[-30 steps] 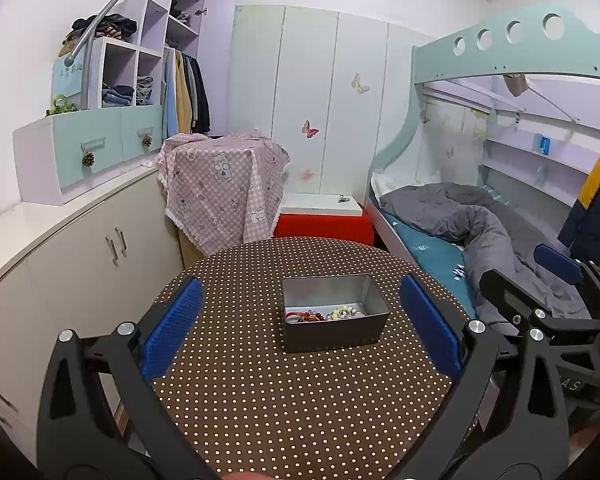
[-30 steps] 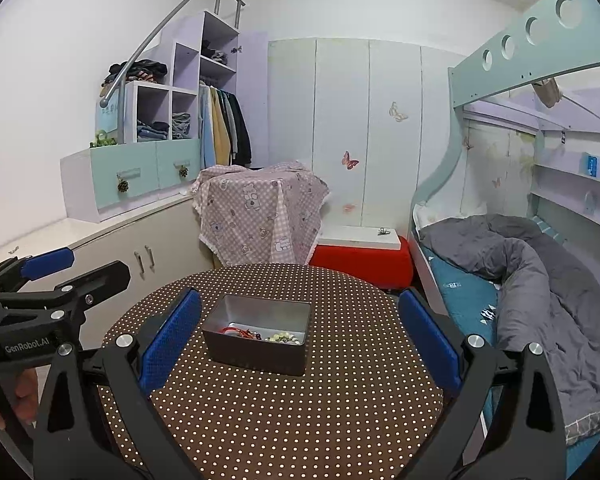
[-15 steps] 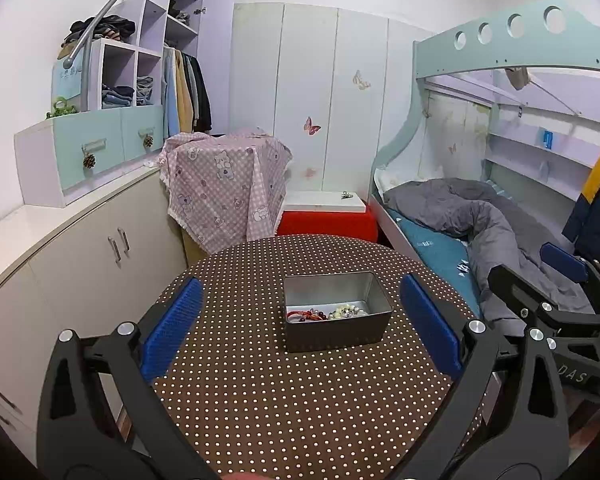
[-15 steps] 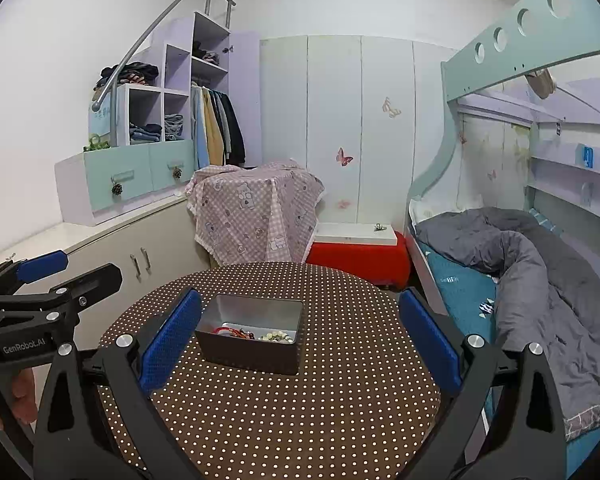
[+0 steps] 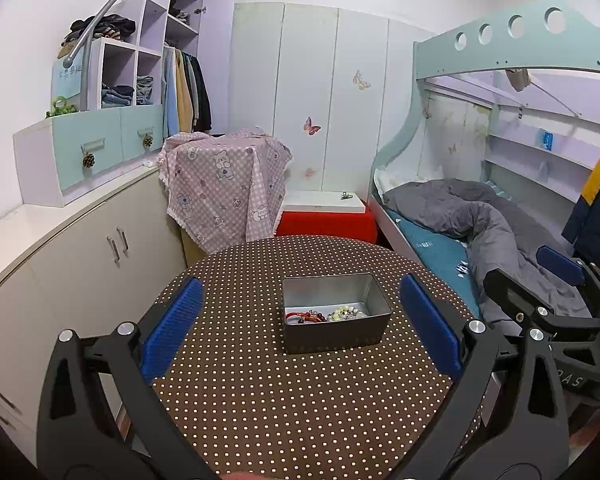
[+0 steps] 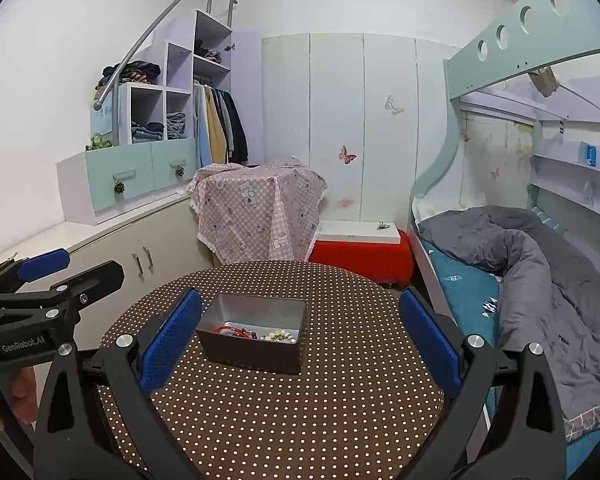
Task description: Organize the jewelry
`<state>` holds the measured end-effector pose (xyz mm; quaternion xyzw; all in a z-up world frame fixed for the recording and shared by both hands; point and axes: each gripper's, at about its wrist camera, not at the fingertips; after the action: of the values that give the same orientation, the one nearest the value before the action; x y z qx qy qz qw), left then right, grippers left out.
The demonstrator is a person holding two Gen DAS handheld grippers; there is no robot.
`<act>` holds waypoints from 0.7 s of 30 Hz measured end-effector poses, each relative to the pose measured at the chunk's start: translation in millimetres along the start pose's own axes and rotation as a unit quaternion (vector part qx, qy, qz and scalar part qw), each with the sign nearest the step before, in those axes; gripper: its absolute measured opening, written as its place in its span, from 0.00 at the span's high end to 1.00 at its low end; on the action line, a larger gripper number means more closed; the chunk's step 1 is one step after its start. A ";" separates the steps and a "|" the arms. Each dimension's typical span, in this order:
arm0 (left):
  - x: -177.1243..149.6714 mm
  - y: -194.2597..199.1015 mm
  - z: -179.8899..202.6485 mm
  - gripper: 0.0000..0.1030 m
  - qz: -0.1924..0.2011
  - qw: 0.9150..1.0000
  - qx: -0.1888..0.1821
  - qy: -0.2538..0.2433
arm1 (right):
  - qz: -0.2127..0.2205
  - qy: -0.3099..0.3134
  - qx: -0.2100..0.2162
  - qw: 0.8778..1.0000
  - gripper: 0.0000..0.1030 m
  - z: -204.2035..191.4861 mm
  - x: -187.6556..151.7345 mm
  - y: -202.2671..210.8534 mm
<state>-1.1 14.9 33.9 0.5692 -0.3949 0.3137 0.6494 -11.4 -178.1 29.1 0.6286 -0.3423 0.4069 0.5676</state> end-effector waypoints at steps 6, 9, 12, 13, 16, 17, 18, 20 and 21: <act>0.2 -0.5 0.3 0.06 -0.002 1.000 0.000 0.001 | 0.000 -0.001 -0.001 1.000 0.08 -0.5 -0.1 -0.2; 0.0 -0.1 0.2 0.06 -0.001 1.000 0.000 0.001 | 0.000 -0.001 0.000 1.000 0.08 -0.8 0.4 -1.3; 0.4 -0.2 0.5 0.06 -0.002 1.000 0.001 0.001 | 0.000 -0.001 0.000 1.000 0.08 -0.5 0.5 -1.3; 0.2 -0.1 0.2 0.06 -0.001 1.000 0.001 0.002 | 0.000 -0.001 0.001 1.000 0.08 -0.4 0.5 -1.0; 0.3 -0.3 0.2 0.06 -0.001 1.000 0.001 0.001 | 0.000 0.000 0.001 1.000 0.08 -0.9 0.4 -1.7; 0.5 -0.5 0.3 0.06 -0.002 1.000 0.001 0.001 | 0.000 0.000 0.001 1.000 0.08 -0.7 0.4 -1.3; 0.4 -0.5 0.3 0.06 -0.002 1.000 0.001 0.002 | 0.000 0.001 0.002 1.000 0.08 -0.9 0.3 -1.5; 0.5 -0.3 0.1 0.06 -0.002 1.000 0.000 0.001 | 0.000 0.002 0.003 1.000 0.08 -1.0 -0.3 -1.2; 0.6 -0.2 0.2 0.06 -0.001 1.000 0.000 0.001 | 0.000 0.002 0.003 1.000 0.08 -1.0 0.1 -0.9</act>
<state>-0.7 14.6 34.3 0.5694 -0.3933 0.3133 0.6503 -10.7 -177.0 28.8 0.6292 -0.3398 0.4092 0.5667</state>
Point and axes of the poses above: each gripper's, at about its wrist camera, not at the fingertips, and y roughly against the way its jaws point, z to its right, x to its top, and after that the axes turned 7 degrees about -z, right-handed
